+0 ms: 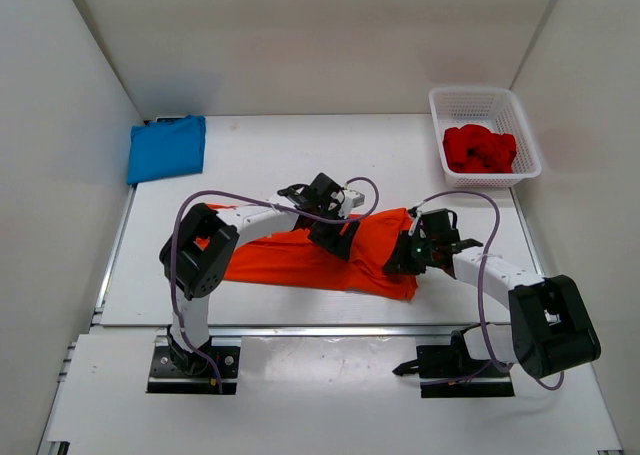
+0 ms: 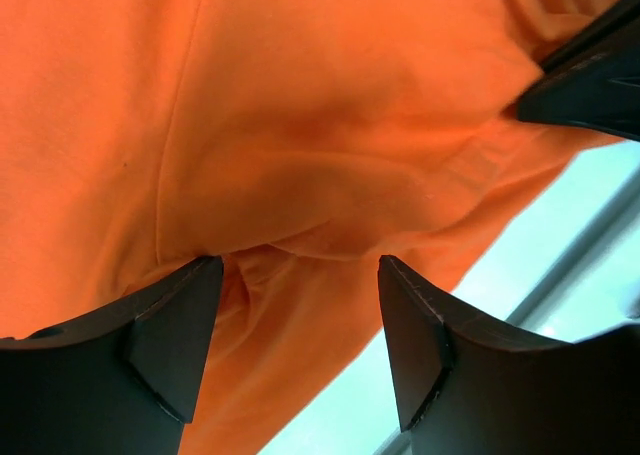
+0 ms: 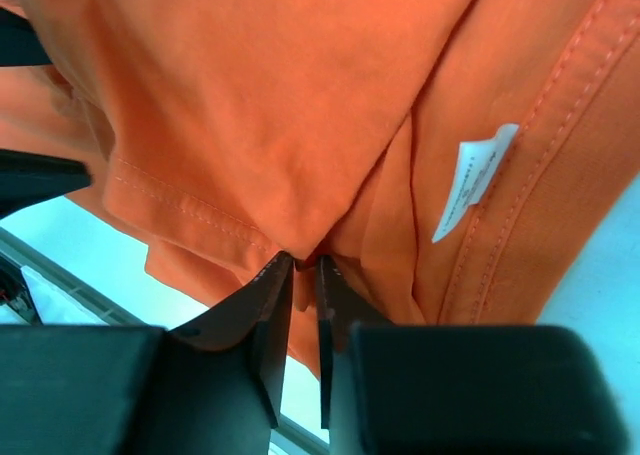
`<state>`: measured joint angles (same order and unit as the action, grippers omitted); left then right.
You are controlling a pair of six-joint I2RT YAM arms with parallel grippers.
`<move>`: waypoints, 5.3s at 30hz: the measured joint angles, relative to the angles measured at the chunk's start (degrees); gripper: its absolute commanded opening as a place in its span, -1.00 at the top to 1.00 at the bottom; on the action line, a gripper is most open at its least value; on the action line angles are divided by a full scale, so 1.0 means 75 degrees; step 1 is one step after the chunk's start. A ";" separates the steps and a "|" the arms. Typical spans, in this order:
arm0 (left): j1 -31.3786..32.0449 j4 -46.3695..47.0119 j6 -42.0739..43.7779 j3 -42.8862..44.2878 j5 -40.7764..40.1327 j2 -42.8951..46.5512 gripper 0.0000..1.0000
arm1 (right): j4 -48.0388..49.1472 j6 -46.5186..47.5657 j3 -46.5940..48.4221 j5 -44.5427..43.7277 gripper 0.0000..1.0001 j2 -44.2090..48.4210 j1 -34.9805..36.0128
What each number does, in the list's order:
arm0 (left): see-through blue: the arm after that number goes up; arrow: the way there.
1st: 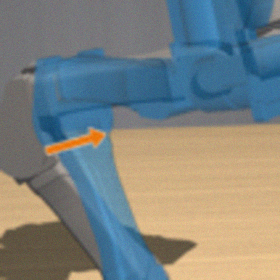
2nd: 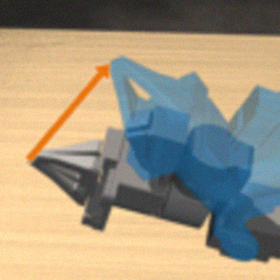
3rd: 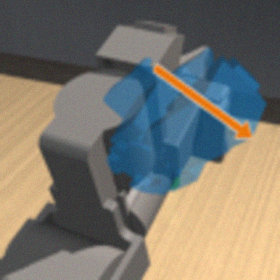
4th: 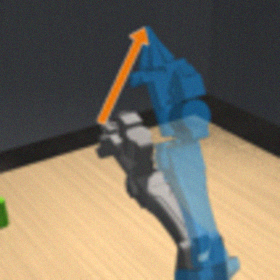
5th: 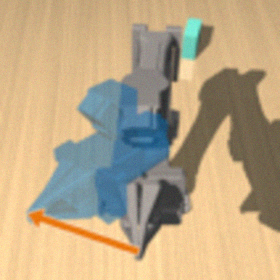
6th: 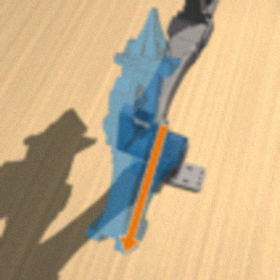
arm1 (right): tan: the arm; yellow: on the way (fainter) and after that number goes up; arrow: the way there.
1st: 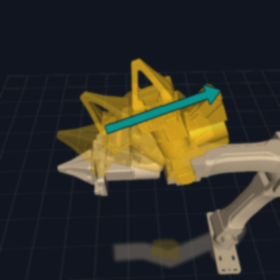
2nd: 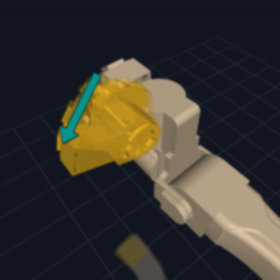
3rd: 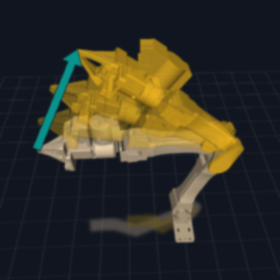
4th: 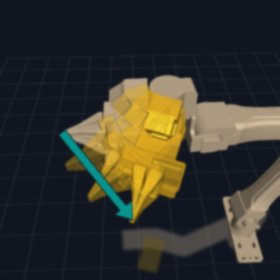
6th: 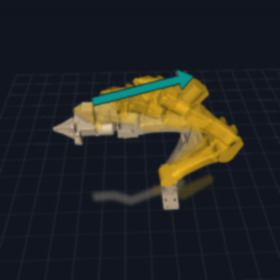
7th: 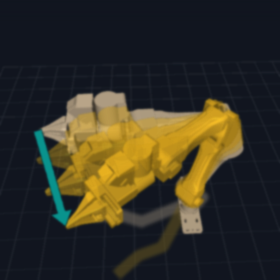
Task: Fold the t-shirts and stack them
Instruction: Rotate the tshirt 90 degrees
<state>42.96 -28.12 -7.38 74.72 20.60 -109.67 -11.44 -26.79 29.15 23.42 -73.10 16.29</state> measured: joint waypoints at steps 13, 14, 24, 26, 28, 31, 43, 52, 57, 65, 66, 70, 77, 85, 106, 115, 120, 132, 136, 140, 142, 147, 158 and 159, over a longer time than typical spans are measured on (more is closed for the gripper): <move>0.0093 0.0038 0.0210 -0.0015 -0.0600 -0.0210 -0.51 | 0.0169 0.0006 0.0023 0.0338 0.58 -0.0437 -0.0093; 0.0099 0.0038 0.0210 -0.0015 -0.0612 -0.0216 -0.51 | 0.0172 0.0012 0.0052 0.0382 0.67 -0.0498 -0.0111; 0.0102 0.0050 0.0230 -0.0044 -0.0664 -0.0216 -0.47 | -0.0370 0.0245 0.0099 0.0131 0.99 0.0015 -0.0516; 0.0102 0.0050 0.0251 -0.0047 -0.0673 -0.0216 -0.47 | -0.0455 0.0367 0.0099 0.0041 0.99 0.0335 -0.0790; 0.0111 0.0052 0.0268 -0.0047 -0.0679 -0.0216 -0.47 | -0.0507 0.0490 0.0099 -0.0012 1.00 0.0495 -0.1003; 0.0137 0.0050 0.0274 -0.0047 -0.0682 -0.0219 -0.46 | -0.0650 0.0635 0.0099 -0.0020 0.59 0.0463 -0.1055; 0.0149 -0.0924 0.1032 0.0425 -0.0612 -0.0131 -0.57 | -0.1387 0.1107 0.0423 0.0364 0.20 0.0548 -0.1209; -0.0606 -0.2101 0.2122 0.2270 -0.1037 0.0991 -0.80 | -0.1754 0.1180 0.2771 -0.1399 0.04 -0.0676 -0.0743; -0.2640 -0.1443 0.2871 0.1274 -0.3357 0.1676 -0.79 | -0.2314 0.1177 0.4074 -0.2853 0.03 -0.2381 -0.0306; -0.4911 -0.0746 0.3628 -0.0312 -0.5490 0.0831 -0.79 | -0.2906 0.1320 0.4884 -0.3987 0.28 -0.4054 -0.0082; -0.4922 -0.0615 0.3704 -0.0411 -0.5622 0.0804 -0.79 | -0.2981 0.1352 0.5027 -0.3987 0.39 -0.4127 -0.0079; -0.4709 0.0216 0.4045 -0.0863 -0.6009 0.0801 -0.74 | -0.3107 0.1431 0.5429 -0.3955 0.71 -0.4468 -0.0029; -0.4998 0.1052 0.4354 -0.1886 -0.6362 0.0828 -0.68 | -0.3998 0.1661 0.7883 -0.4060 0.66 -0.6137 0.0058; -0.5394 0.1148 0.4925 -0.3990 -0.6350 0.2646 -0.72 | -0.4450 0.1982 1.2211 -0.4779 0.19 -0.8757 0.0265; -0.5147 -0.1373 0.4339 -0.4176 -0.5601 0.4575 -0.89 | -0.2238 -0.0350 0.4803 -0.4328 0.35 -0.1891 0.0647; -0.5319 -0.1081 0.4112 -0.3794 -0.6333 0.4065 -0.93 | -0.0822 -0.1728 0.3299 -0.4092 0.26 -0.3025 0.0318; -0.5429 -0.1058 0.4051 -0.3567 -0.6589 0.3847 -0.93 | -0.0239 -0.2008 0.3809 -0.3952 0.27 -0.3637 0.0096; -0.5590 -0.1676 0.4033 -0.3121 -0.6301 0.3340 -0.93 | -0.1472 -0.0752 0.9949 -0.4089 0.23 -0.7813 0.0119; -0.5327 -0.1935 0.3993 -0.2634 -0.6038 0.3226 -0.93 | -0.1597 0.0041 1.2132 -0.4293 0.20 -0.9101 0.0198; -0.4905 -0.2060 0.3940 -0.2617 -0.5773 0.3212 -0.96 | -0.1789 0.0825 1.2811 -0.4701 0.19 -0.9183 0.0242; -0.4881 -0.2084 0.3870 -0.2675 -0.5659 0.3212 -0.97 | -0.1859 0.1032 1.2846 -0.4893 0.17 -0.8950 0.0216; -0.5161 -0.2037 0.3483 -0.2885 -0.5648 0.3346 -0.97 | -0.2020 0.1373 1.1584 -0.5455 0.10 -0.7166 0.0318; -0.5429 -0.1524 0.1778 -0.3949 -0.5374 0.6152 -0.98 | -0.2334 -0.1107 0.6770 -0.6184 0.23 -0.2261 0.5945; -0.5365 -0.1533 0.1623 -0.3952 -0.5377 0.6359 -0.96 | -0.2486 -0.1652 0.6633 -0.5965 0.20 -0.2366 0.6234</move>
<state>2.72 -39.62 4.80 45.08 -19.73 -61.98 -30.09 -39.18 78.89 -21.32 -90.85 63.05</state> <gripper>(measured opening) 0.987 0.386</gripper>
